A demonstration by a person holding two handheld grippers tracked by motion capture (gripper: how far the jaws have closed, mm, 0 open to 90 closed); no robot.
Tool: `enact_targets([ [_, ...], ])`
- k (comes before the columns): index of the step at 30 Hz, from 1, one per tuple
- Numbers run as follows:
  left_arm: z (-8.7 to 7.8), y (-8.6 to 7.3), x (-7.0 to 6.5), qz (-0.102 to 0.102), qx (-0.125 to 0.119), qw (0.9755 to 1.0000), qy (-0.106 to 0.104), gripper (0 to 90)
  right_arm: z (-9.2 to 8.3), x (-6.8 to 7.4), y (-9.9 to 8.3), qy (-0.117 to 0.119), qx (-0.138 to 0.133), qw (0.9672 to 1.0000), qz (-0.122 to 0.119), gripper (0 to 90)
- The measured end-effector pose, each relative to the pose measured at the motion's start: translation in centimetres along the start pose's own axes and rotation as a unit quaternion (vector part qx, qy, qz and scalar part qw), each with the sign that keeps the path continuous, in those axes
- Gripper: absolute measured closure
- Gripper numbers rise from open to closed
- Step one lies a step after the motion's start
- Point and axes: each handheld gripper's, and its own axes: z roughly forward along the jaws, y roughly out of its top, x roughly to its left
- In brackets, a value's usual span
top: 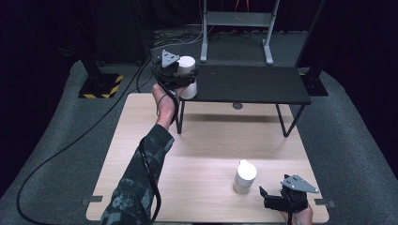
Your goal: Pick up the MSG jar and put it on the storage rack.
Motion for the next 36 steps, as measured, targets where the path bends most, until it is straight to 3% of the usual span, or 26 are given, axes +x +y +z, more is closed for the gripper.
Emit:
enact_targets([
  [12,-0.2,0.4,-0.4,0.013,0.010,0.9999,0.003,32.3,-0.1,0.1,0.1,0.001,-0.002,1.0000,-0.001,0.0],
  [14,-0.1,0.7,-0.4,0.018,0.021,0.9996,0.001,27.0,-0.1,0.1,0.2,0.001,-0.002,1.0000,-0.001,0.0],
  [18,-0.2,1.2,-0.8,0.014,0.038,0.9991,0.007,7.7,0.0,0.2,0.2,0.003,-0.003,1.0000,0.000,0.0],
  [22,-0.8,1.6,-1.4,0.023,0.047,0.9985,0.016,2.3,-0.1,0.2,0.1,0.002,-0.007,1.0000,0.004,0.0],
  [25,-1.4,2.0,-1.3,0.016,0.059,0.9980,0.019,0.3,-0.2,0.3,0.1,0.002,-0.008,1.0000,0.005,0.0],
  [32,-2.9,1.9,-1.7,0.023,0.106,0.9937,0.030,0.2,-0.5,0.5,0.2,-0.001,-0.011,0.9999,0.003,0.0],
  [36,-4.0,1.0,-1.9,0.037,0.142,0.9887,0.029,0.2,-0.6,0.6,0.2,-0.003,-0.013,0.9999,0.006,0.0],
])
